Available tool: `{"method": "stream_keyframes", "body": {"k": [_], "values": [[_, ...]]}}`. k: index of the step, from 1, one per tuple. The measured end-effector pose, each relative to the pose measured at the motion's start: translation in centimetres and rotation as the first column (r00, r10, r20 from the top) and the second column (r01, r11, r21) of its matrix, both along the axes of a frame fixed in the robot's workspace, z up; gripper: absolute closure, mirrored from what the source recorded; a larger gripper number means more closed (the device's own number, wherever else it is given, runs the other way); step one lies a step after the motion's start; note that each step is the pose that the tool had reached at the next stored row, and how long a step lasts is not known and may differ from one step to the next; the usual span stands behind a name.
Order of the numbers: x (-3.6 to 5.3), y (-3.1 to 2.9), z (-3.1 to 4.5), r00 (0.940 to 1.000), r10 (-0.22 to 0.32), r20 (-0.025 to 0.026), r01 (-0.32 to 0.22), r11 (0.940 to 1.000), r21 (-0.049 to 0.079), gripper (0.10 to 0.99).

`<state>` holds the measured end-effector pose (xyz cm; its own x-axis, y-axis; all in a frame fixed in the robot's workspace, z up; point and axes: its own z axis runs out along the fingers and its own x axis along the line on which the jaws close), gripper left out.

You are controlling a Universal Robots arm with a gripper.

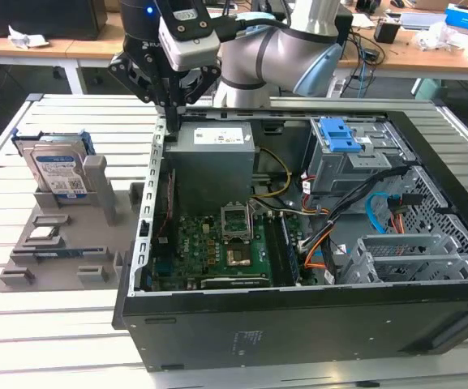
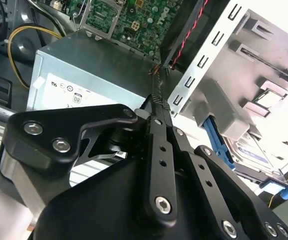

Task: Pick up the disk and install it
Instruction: 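Reach for the disk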

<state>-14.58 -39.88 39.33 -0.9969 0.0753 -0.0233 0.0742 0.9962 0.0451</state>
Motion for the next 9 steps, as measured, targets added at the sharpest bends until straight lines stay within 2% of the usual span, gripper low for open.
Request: {"method": "stream_keyframes", "body": {"k": [9], "values": [[-1.74,0.00,0.00,1.0000,0.000,0.0000,0.000,1.0000,0.000,0.980]]}}
